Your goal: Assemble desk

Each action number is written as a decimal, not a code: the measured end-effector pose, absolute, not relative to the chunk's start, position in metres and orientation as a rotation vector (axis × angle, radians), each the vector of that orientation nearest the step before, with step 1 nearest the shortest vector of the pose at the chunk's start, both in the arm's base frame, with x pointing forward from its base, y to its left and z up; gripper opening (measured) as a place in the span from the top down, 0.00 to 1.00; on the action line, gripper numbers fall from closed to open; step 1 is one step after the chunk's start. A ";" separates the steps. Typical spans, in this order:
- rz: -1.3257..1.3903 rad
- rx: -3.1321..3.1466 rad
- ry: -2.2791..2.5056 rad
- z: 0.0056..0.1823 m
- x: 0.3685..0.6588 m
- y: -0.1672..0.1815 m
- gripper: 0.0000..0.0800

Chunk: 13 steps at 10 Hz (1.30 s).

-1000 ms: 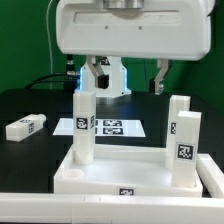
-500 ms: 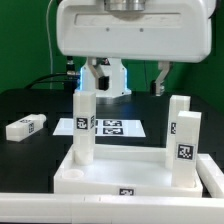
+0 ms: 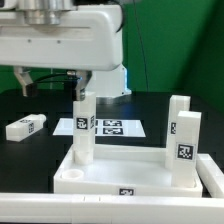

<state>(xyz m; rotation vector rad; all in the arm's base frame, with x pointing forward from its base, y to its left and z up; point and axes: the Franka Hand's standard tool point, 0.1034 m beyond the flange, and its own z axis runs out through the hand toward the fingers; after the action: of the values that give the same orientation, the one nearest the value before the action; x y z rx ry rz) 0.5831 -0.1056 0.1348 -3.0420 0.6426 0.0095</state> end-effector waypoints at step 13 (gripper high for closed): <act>0.087 -2.935 0.873 0.094 0.502 -0.183 0.19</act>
Offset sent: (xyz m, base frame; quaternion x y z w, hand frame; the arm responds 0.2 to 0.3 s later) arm 0.0000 0.0000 0.0000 0.0000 0.0000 0.0000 1.0000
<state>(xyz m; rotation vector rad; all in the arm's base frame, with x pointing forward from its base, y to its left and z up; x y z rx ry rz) 0.5018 -0.1833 0.0939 -2.9347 0.8734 0.0875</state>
